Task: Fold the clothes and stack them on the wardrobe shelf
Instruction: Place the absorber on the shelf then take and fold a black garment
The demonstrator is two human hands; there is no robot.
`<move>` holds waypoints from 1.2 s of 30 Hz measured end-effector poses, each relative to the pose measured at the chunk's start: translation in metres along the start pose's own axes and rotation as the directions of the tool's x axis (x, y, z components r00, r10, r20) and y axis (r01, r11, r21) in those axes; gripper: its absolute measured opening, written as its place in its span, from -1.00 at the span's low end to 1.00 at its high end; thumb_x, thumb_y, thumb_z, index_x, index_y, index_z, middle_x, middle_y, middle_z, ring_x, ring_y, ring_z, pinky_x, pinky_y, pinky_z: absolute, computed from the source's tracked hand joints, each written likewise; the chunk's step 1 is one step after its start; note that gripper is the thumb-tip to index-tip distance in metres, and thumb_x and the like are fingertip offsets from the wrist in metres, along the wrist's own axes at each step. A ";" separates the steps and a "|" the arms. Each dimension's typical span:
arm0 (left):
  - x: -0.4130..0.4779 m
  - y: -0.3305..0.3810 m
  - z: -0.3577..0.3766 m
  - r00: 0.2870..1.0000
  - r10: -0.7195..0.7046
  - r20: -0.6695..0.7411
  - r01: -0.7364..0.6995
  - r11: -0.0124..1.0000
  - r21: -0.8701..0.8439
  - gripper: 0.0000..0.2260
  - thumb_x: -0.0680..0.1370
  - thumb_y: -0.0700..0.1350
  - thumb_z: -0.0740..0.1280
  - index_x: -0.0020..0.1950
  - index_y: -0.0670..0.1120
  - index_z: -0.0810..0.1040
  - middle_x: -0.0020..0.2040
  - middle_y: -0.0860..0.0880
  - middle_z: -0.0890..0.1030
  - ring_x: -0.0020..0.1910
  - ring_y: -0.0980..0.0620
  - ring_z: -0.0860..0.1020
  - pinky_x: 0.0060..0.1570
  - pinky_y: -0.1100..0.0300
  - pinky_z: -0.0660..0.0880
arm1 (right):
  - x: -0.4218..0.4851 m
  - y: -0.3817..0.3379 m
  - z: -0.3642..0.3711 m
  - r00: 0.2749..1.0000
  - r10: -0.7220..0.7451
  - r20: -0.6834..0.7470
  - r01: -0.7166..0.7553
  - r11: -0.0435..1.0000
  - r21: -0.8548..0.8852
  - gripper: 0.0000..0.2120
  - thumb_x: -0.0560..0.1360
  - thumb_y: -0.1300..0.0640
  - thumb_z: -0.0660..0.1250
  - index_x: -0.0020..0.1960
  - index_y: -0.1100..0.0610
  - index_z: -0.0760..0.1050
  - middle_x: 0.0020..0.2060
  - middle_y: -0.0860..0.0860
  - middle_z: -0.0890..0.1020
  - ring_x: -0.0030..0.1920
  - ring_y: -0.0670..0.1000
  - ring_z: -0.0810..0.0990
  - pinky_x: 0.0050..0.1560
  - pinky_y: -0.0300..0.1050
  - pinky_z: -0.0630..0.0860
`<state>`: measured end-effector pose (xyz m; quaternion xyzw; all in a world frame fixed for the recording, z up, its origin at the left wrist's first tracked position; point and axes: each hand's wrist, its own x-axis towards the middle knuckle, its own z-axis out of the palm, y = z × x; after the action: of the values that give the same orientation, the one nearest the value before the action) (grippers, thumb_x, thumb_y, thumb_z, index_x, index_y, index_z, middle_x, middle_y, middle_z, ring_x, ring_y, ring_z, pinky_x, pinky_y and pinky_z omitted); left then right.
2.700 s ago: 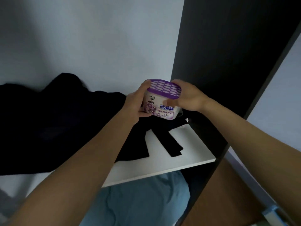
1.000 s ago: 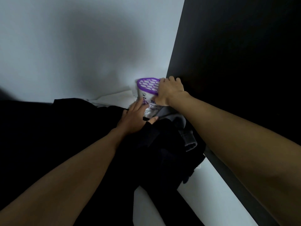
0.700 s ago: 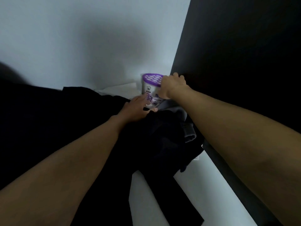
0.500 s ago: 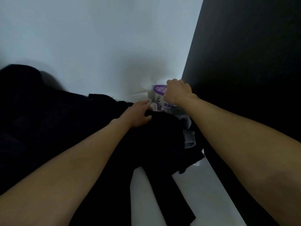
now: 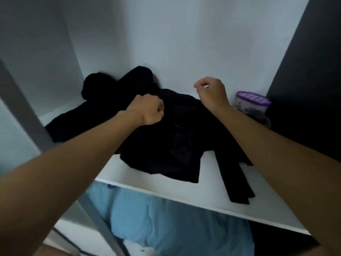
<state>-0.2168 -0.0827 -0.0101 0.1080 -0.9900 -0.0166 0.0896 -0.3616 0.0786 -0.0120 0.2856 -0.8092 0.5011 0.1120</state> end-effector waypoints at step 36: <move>-0.189 -0.258 -0.003 0.994 -0.100 0.045 0.022 0.583 0.812 -0.67 0.58 -0.08 0.16 -0.40 -0.02 0.34 -0.34 0.04 0.57 -0.45 0.00 0.36 -0.21 0.11 0.28 | -0.091 -0.133 0.212 0.885 -0.031 0.465 0.225 0.902 -0.368 -0.48 0.52 0.10 0.33 0.46 0.15 0.38 0.32 0.14 0.51 0.32 0.18 0.49 0.31 0.16 0.47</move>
<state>0.0196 -0.2934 -0.0537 0.1701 -0.8875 0.4280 -0.0125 -0.1891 -0.1194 -0.0551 0.4171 -0.8789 0.2309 0.0135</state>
